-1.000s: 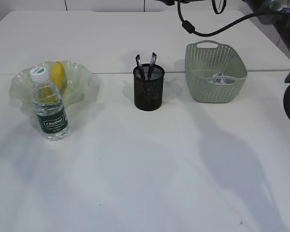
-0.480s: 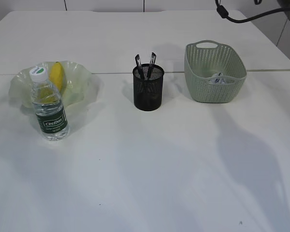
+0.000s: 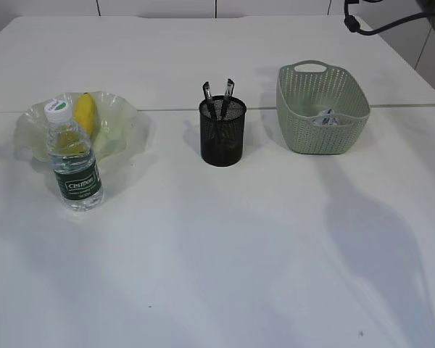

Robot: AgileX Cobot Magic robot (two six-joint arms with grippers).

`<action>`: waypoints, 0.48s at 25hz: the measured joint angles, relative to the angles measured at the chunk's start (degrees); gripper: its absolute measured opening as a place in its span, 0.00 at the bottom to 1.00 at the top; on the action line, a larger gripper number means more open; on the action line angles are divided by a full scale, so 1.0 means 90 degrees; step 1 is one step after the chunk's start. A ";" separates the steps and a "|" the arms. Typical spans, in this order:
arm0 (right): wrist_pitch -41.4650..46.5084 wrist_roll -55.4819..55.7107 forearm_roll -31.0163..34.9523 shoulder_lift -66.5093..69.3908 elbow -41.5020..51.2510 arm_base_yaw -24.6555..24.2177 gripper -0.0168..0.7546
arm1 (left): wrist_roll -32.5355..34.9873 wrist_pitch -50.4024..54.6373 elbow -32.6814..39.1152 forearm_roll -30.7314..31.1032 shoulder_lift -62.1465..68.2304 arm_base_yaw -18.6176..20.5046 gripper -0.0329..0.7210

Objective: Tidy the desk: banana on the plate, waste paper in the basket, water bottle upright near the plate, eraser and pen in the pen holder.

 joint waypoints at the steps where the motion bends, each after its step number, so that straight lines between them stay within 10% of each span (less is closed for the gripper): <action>1: 0.0017 0.0042 -0.0120 0.0000 0.0000 0.0000 0.46 | 0.0027 -0.0015 0.0000 0.0000 0.0000 0.0000 0.33; 12: 0.0017 -0.0208 -0.0022 -0.0159 0.0000 0.0358 0.46 | 0.0568 -0.0175 0.0000 -0.0488 -0.0013 0.0000 0.33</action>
